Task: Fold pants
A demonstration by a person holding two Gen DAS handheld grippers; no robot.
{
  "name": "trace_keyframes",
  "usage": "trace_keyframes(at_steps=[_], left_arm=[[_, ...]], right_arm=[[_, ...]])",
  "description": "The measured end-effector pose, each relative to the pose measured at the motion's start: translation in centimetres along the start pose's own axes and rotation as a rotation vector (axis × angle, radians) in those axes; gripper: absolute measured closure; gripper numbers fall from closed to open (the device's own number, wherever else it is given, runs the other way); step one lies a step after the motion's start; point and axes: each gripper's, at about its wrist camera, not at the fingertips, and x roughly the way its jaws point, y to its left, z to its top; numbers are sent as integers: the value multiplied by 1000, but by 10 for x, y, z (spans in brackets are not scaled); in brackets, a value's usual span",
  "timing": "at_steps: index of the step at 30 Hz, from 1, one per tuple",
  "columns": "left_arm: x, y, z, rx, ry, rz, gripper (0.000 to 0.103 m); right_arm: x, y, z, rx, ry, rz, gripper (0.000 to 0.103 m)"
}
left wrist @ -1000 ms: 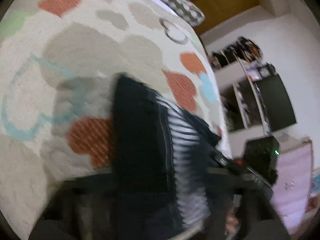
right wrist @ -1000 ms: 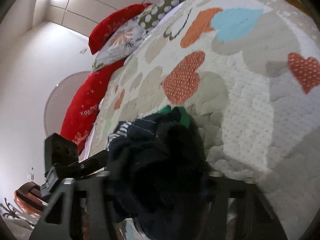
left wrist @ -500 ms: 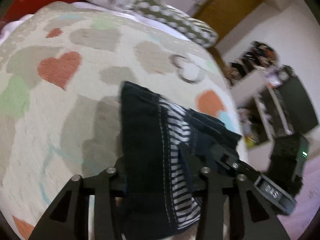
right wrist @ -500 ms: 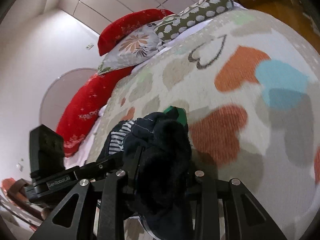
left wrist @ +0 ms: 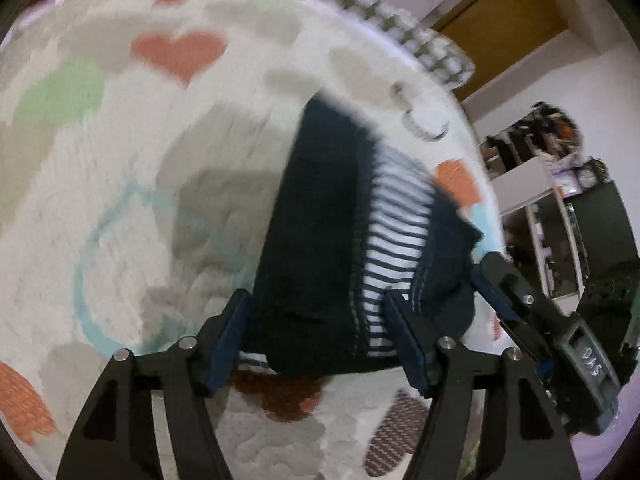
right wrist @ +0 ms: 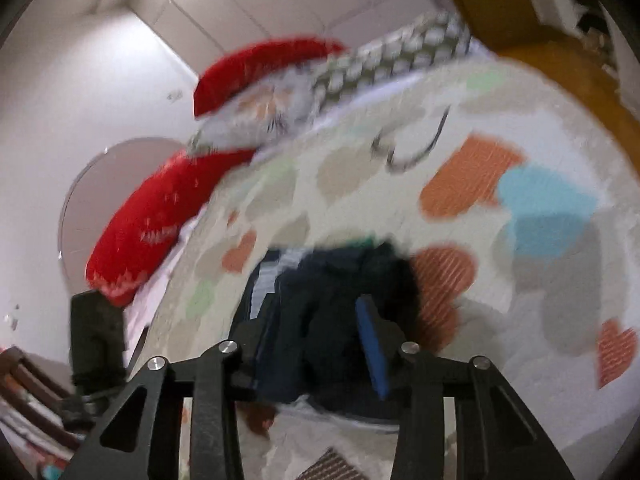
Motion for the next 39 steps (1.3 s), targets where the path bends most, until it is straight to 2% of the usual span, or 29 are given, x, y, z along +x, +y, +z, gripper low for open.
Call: trace_keyframes(at_steps=[3, 4, 6, 7, 8, 11, 12, 15, 19, 24, 30, 32, 34, 36, 39], left_arm=[[-15, -7, -4, 13, 15, 23, 35], [-23, -8, -7, 9, 13, 18, 35], [-44, -11, -20, 12, -23, 19, 26], [-58, -12, -31, 25, -60, 48, 20], [-66, -13, -40, 35, -89, 84, 18], [-82, -17, -70, 77, -160, 193, 18], [-84, -18, -82, 88, -179, 229, 18], [-87, -15, -103, 103, -189, 273, 18], [-101, -18, -123, 117, -204, 245, 18], [-135, -33, -143, 166, -290, 252, 18], [-192, -48, -163, 211, -507, 315, 16], [-210, -47, -167, 209, -570, 321, 10], [-222, -43, -168, 203, -617, 331, 9], [-227, -39, -169, 203, -643, 352, 9], [-228, -30, -167, 183, -636, 366, 9]], right_arm=[[22, -12, -8, -6, 44, -99, 61], [19, -17, -10, 5, 40, -97, 61], [1, -25, -13, 57, 17, -58, 61], [-10, -26, -16, 63, -3, -53, 61], [-21, -25, -20, 53, -26, -62, 59], [-52, -26, -44, 29, -92, -133, 49], [-60, -28, -56, 38, -99, -149, 49], [-70, -33, -90, 89, -90, -188, 49], [-87, -28, -134, 140, -94, -232, 49], [-105, 11, -162, 16, -136, -335, 47], [-112, 49, -172, -95, -148, -397, 40], [-116, 54, -173, -102, -144, -410, 40], [-121, 60, -175, -113, -150, -426, 40], [-124, 66, -178, -127, -155, -442, 37], [-120, 73, -182, -151, -142, -461, 36]])
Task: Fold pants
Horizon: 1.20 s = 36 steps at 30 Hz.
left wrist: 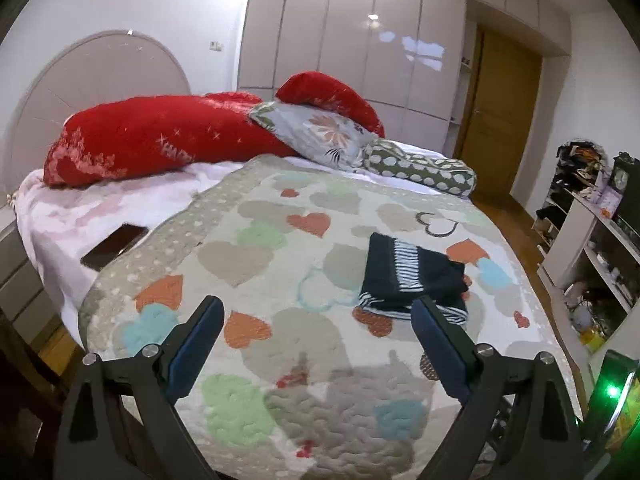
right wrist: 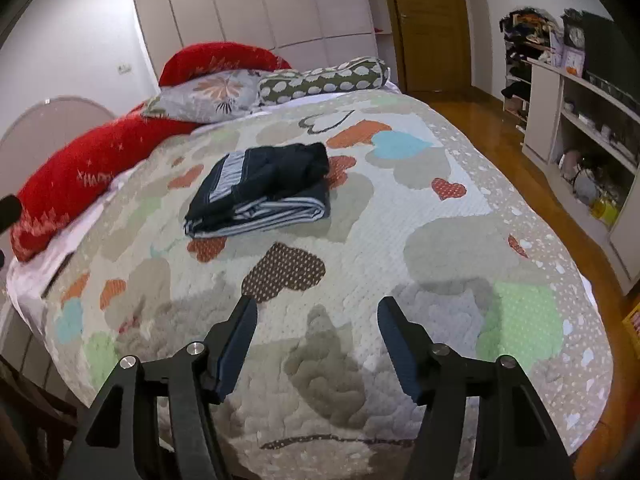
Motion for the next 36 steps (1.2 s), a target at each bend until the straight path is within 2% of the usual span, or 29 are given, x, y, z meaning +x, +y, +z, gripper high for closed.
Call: trace_keyframes(at_steps=[6, 11, 17, 26, 32, 36], left_arm=[[17, 21, -6, -80, 93, -48, 9], [15, 33, -9, -119, 88, -54, 9], [15, 41, -14, -146, 82, -37, 9], [16, 42, -11, -136, 81, -41, 9], [22, 36, -12, -125, 114, -33, 9], [24, 18, -16, -78, 136, -25, 9]], right_arm=[[10, 23, -9, -96, 69, -6, 36], [10, 36, -7, -147, 61, -16, 35], [14, 40, -12, -164, 103, -37, 35], [21, 35, 0, -166, 109, -70, 35], [20, 44, -14, -188, 88, -26, 35], [17, 37, -19, -173, 70, -1, 35]])
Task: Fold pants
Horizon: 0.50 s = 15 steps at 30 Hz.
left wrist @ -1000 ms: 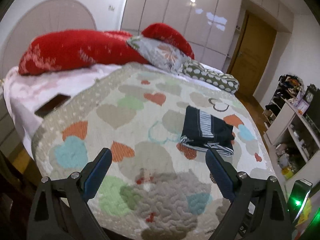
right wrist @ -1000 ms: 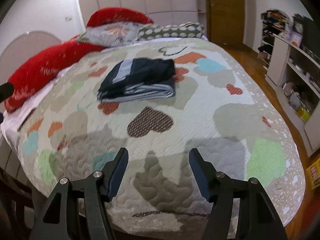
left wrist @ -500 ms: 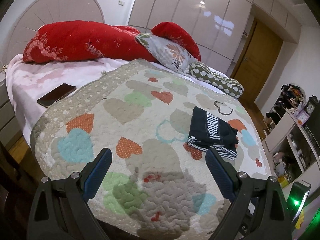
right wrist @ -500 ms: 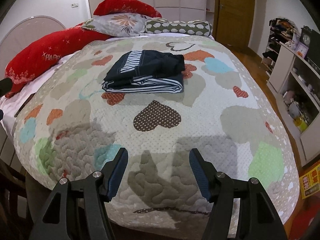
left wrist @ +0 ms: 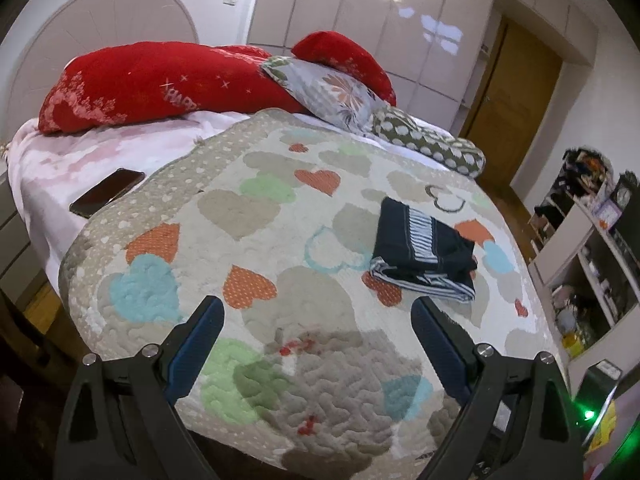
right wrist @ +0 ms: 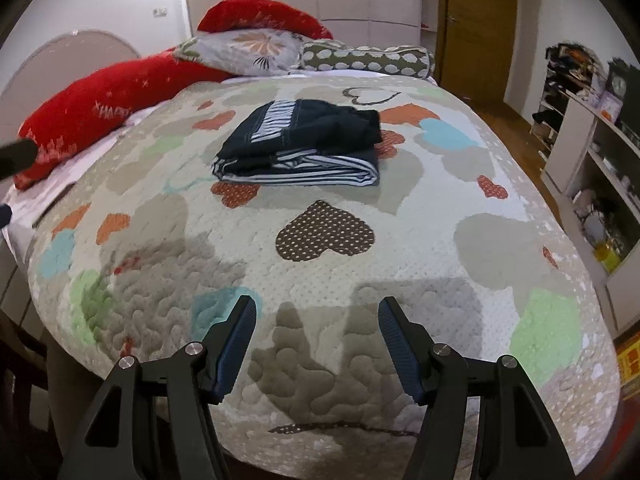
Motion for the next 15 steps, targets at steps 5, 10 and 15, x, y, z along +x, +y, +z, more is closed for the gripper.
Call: trace_keyframes(at_steps=[5, 10, 15], left_arm=[[3, -17, -8, 55, 9, 43, 9], [6, -29, -15, 77, 20, 102, 9], [6, -40, -18, 106, 22, 120, 9]], right_arm=[[-6, -17, 0, 54, -61, 20, 35], [-5, -29, 0, 61, -103, 27, 34], [11, -43, -2, 104, -76, 77, 33]])
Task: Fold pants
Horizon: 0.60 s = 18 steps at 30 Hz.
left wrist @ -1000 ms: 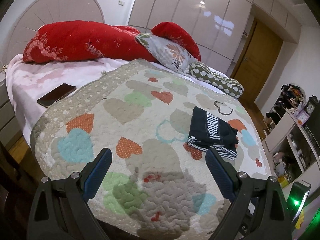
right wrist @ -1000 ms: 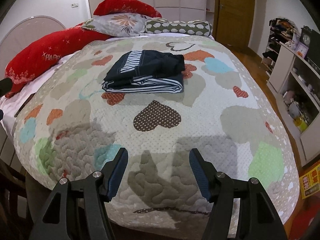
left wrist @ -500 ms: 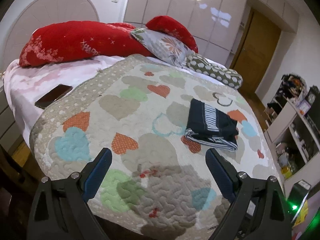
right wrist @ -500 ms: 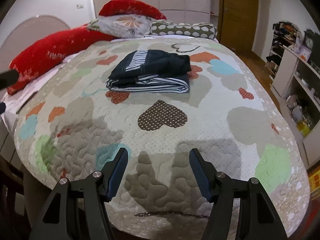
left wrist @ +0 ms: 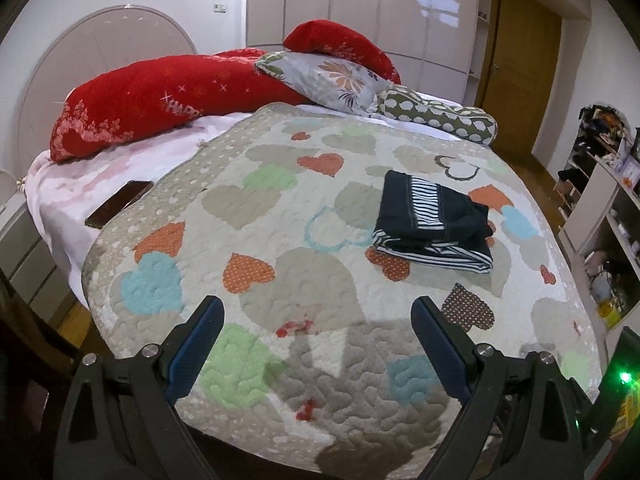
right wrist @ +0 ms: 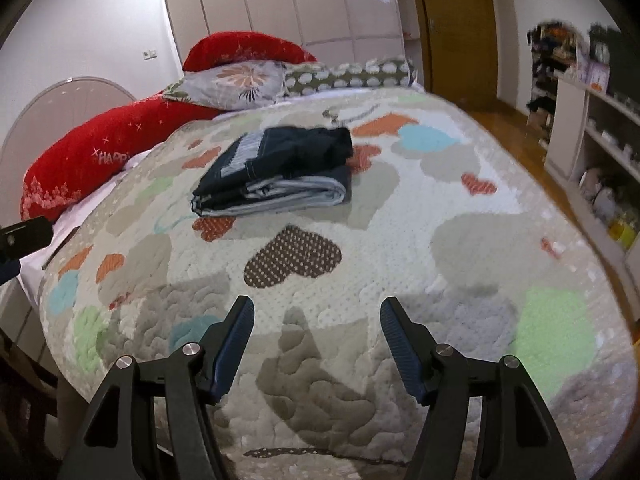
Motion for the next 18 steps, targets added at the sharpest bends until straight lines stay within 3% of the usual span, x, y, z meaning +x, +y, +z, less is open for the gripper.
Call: trace_keyframes(at_steps=[6, 18], left_arm=[[-1, -15, -2, 47, -20, -48, 9], [-8, 11, -4, -41, -18, -119, 9]], right_arm=[[4, -14, -2, 47, -3, -19, 33], [-10, 14, -6, -51, -15, -81, 33]])
